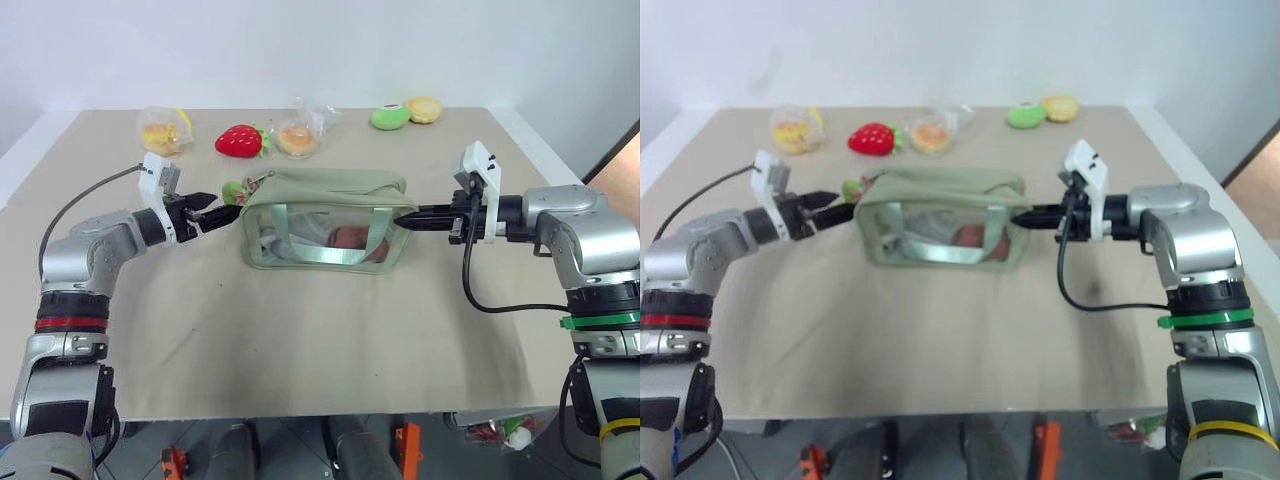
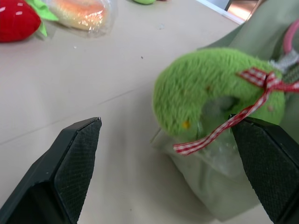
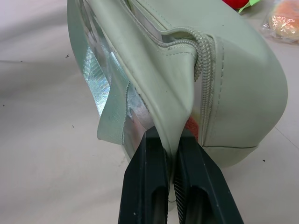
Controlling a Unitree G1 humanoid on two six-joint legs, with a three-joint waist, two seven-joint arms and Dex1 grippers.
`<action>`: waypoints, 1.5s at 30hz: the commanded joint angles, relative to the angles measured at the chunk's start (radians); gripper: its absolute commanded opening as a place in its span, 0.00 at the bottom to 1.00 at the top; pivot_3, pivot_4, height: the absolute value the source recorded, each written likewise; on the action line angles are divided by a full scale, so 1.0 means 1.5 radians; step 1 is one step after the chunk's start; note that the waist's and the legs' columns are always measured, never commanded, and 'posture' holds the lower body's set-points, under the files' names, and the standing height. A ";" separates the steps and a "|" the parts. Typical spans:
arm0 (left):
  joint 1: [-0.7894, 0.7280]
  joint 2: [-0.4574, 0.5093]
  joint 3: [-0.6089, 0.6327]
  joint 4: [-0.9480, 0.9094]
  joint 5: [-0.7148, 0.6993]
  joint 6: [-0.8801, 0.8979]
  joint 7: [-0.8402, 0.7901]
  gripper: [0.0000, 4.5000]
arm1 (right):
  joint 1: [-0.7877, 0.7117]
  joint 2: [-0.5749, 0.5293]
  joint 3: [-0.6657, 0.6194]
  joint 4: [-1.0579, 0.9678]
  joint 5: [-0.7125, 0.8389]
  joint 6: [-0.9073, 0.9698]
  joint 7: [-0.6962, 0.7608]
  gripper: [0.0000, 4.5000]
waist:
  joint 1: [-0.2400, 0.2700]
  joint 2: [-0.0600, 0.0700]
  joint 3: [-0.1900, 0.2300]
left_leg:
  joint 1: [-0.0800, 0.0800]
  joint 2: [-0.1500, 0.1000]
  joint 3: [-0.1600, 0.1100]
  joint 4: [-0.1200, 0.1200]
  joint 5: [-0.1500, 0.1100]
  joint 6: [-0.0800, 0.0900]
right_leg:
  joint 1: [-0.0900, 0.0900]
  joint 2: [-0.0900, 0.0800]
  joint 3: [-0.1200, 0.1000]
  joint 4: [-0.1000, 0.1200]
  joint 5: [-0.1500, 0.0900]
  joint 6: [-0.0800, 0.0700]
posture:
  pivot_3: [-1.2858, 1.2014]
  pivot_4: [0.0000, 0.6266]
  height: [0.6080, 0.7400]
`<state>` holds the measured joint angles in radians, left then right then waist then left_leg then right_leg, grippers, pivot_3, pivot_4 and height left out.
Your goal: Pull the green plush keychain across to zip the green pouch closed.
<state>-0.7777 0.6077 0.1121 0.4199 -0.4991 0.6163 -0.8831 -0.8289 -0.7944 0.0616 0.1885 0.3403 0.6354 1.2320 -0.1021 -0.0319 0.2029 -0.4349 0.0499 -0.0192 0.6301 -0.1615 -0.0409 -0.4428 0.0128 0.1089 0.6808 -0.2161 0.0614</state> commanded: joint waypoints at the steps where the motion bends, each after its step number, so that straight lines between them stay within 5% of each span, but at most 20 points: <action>1: -0.028 -0.005 0.004 0.018 0.017 -0.026 -0.005 1.00 | 0.002 -0.009 -0.023 -0.028 0.013 0.002 -0.006 0.01 | 0.000 0.000 0.000 | 0.000 0.000 0.000 0.000 0.000 0.000 | 0.000 0.000 0.000 0.000 0.000 0.000 | 0.52 0.24 1.00; 14: -0.039 -0.027 0.014 0.022 0.015 -0.022 -0.016 0.08 | 0.004 -0.014 -0.022 -0.037 0.024 0.006 -0.012 0.00 | 0.000 0.000 0.000 | 0.000 0.000 0.000 0.000 0.000 0.000 | 0.000 0.000 0.000 0.000 0.000 0.000 | 0.52 0.24 1.00; 27: -0.125 -0.059 0.008 0.004 0.078 -0.139 0.077 0.06 | -0.002 -0.008 -0.016 -0.033 0.021 0.005 -0.013 0.00 | 0.001 0.000 0.000 | 0.000 0.000 0.000 0.000 0.000 0.000 | 0.000 0.000 0.000 0.000 0.000 0.001 | 0.52 0.24 1.00; 45: -0.317 -0.164 -0.159 0.008 0.207 -0.295 -0.052 0.06 | 0.016 -0.017 -0.034 -0.063 0.031 0.021 -0.030 0.00 | 0.001 0.000 0.000 | -0.001 -0.002 0.000 0.000 0.000 0.000 | 0.000 -0.001 0.001 -0.001 0.000 0.002 | 0.52 0.24 1.00</action>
<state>-1.2055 0.3651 -0.1222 0.4887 -0.1771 0.1925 -0.9278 -0.7971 -0.8063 0.0399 0.1355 0.3696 0.6679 1.1919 -0.1000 -0.0322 0.2031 -0.4365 0.0475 -0.0191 0.6301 -0.1615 -0.0409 -0.4428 0.0119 0.1110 0.6797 -0.2160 0.0639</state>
